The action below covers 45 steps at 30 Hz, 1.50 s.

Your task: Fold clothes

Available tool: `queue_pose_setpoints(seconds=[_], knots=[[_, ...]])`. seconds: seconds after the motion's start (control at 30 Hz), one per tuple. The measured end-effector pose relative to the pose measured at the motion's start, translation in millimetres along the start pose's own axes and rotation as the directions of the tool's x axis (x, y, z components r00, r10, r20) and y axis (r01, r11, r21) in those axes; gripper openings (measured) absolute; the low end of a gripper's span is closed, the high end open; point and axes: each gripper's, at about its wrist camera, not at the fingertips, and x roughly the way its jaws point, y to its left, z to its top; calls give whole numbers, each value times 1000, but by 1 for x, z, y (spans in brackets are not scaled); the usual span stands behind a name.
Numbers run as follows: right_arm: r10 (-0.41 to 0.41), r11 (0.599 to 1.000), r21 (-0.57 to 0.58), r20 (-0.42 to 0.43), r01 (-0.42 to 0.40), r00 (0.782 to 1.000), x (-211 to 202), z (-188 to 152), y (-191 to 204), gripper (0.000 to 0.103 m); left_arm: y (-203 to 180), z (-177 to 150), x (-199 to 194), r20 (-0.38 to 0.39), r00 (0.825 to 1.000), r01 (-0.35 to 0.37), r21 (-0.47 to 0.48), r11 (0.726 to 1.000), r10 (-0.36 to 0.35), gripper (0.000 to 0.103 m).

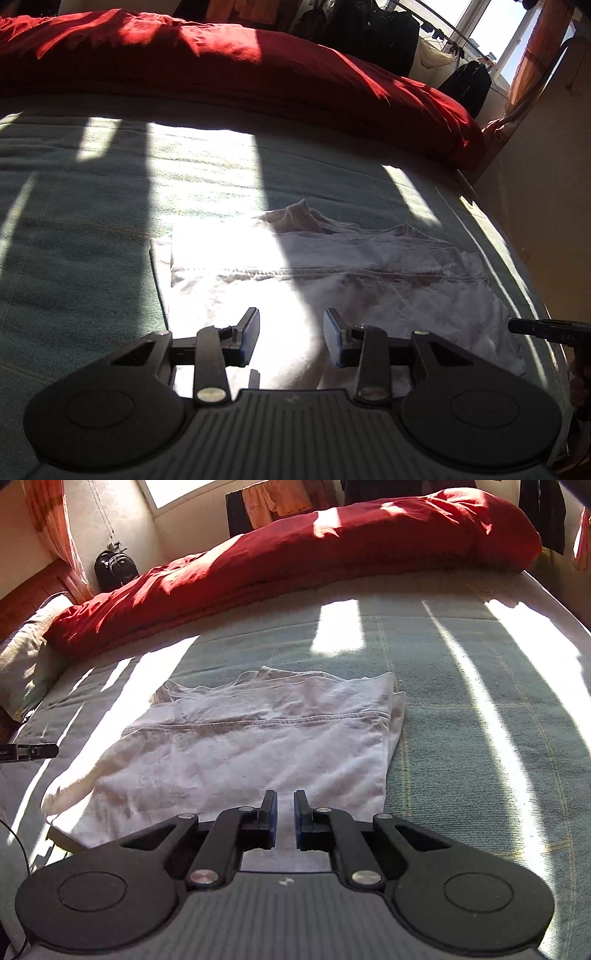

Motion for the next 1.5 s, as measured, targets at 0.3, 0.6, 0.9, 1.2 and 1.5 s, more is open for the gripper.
queue_pose_setpoints(seconds=[0.3,0.6,0.9,1.2,1.5], knots=[[-24,1000,-12,-60,23,998,18,-18,-12,10,22,9,34,0,983,-184,56,981,184,34],[58,876,-476,-45,-72,997,2,-31,85,39,-45,-34,-42,51,997,-78,386,919,63,51],[109,722,-675,-107,-152,988,27,-48,170,39,-74,-71,-45,71,997,-32,518,855,-5,54],[89,811,-569,-110,-136,990,34,-47,147,39,7,-23,9,-27,997,74,23,997,-74,52],[52,868,-490,-70,-80,996,24,-44,108,39,3,-30,-30,68,997,-34,112,993,26,52]])
